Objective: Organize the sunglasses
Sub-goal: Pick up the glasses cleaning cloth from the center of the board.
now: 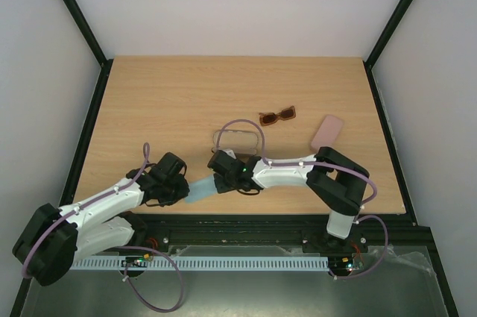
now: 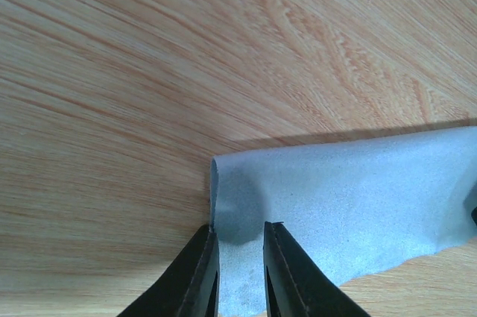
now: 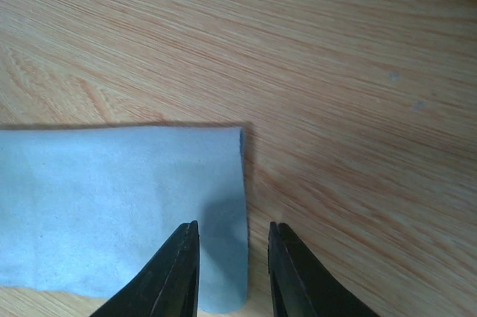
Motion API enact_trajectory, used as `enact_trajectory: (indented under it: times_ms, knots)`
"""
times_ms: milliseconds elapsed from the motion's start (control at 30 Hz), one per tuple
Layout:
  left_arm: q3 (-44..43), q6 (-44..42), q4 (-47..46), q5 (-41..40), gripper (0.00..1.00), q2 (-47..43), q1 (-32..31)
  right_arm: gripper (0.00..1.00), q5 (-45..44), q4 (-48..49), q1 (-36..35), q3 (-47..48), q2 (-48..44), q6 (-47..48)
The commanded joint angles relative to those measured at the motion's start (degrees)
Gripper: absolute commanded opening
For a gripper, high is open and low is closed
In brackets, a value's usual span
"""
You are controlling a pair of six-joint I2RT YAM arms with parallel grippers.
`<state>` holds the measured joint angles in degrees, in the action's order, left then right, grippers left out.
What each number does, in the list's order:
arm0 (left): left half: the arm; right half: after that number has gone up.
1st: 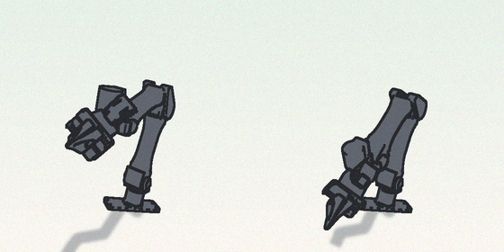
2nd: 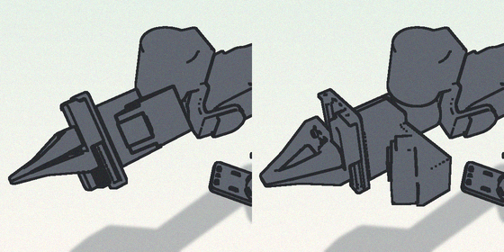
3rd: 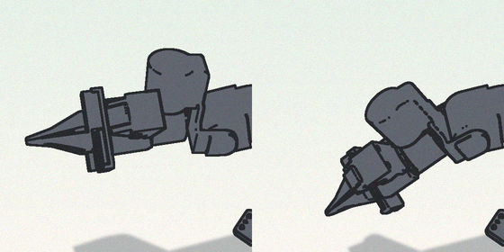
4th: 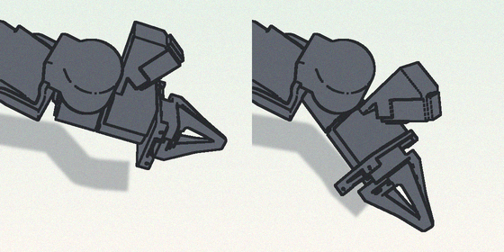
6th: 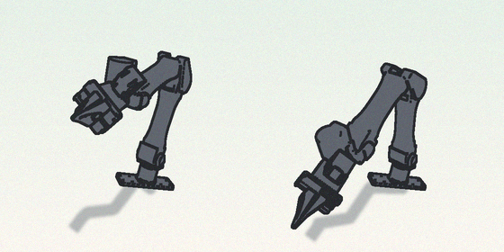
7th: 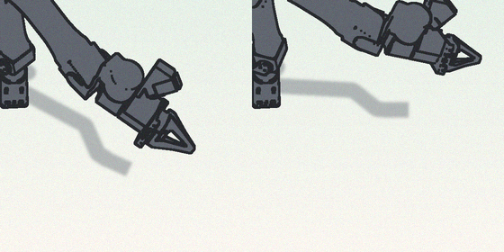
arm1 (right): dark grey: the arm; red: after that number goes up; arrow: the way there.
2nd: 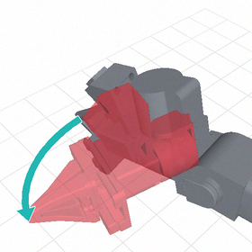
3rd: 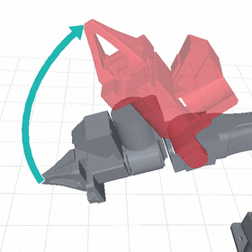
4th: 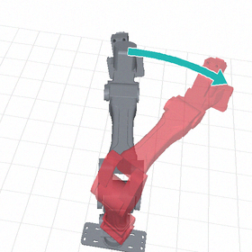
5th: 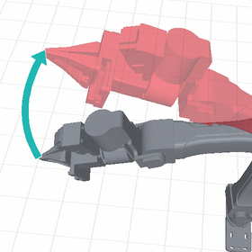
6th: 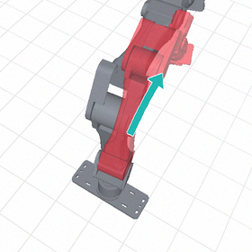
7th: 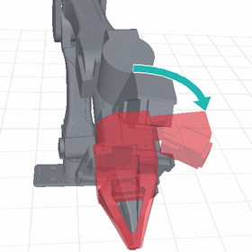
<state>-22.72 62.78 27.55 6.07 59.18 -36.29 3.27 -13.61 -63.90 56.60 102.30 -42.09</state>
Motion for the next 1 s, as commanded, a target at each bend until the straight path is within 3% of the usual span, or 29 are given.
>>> enact_trajectory:
  times_ms: [0,400,667,767,967]
  knots:
    - [1.97,-0.37,3.39,-0.60,0.21,0.42,0.35,0.24,-0.35,0.20,-0.44,1.10,2.19,0.51]
    - [2.19,-0.87,1.76,-0.18,0.20,0.73,0.34,0.19,2.31,0.38,-0.44,1.77,4.29,0.82]
    - [2.24,-1.42,0.76,-0.34,0.09,1.51,0.22,0.02,-0.02,-0.13,-0.46,1.59,3.96,-0.16]
    - [2.58,-1.48,0.26,-0.50,0.02,0.78,0.04,0.01,-0.74,0.22,-0.44,1.41,3.34,-0.74]
    - [1.26,-2.72,-0.24,-0.44,0.02,-1.17,-0.05,0.01,-2.45,1.76,-0.44,1.06,0.52,-1.46]
